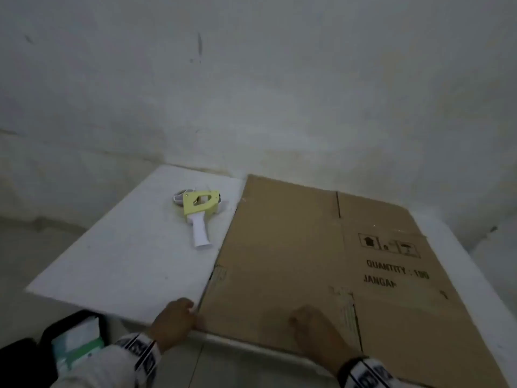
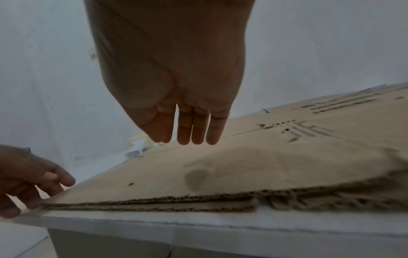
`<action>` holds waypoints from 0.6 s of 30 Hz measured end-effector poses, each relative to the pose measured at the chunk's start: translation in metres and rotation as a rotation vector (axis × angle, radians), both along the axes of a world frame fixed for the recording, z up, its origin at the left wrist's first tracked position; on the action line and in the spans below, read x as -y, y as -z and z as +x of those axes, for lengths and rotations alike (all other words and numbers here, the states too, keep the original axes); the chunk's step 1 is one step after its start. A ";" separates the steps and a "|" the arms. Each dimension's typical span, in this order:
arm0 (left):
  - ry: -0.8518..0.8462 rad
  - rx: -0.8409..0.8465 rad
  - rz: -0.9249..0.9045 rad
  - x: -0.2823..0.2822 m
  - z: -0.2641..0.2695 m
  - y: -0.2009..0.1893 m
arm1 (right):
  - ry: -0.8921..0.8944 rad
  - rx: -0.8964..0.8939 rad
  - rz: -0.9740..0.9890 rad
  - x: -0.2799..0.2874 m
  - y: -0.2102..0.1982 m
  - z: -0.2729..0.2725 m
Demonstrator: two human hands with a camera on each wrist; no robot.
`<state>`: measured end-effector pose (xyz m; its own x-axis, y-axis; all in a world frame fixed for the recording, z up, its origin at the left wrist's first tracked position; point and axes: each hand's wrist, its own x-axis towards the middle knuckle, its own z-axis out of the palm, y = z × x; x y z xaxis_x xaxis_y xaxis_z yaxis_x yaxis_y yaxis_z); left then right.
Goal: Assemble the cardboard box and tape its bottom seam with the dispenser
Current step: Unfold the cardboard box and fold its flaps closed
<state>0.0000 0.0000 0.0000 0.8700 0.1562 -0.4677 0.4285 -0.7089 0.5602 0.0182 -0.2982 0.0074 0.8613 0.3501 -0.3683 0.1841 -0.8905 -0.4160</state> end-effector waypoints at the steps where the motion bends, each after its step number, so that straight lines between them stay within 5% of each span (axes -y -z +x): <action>1: -0.011 0.004 -0.020 0.001 0.007 0.000 | 0.004 0.006 -0.025 -0.006 0.003 0.008; 10: -0.103 -0.055 -0.081 0.010 0.051 0.012 | 0.059 -0.037 -0.082 -0.065 0.004 0.037; 18: -0.248 -0.186 -0.403 0.002 0.077 0.014 | 0.047 0.010 -0.153 -0.091 -0.002 0.043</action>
<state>0.0769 -0.0019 -0.0142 0.7260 0.1231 -0.6766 0.6750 -0.3162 0.6667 0.0616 -0.2067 0.0094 0.8794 0.2498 -0.4053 0.1445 -0.9512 -0.2728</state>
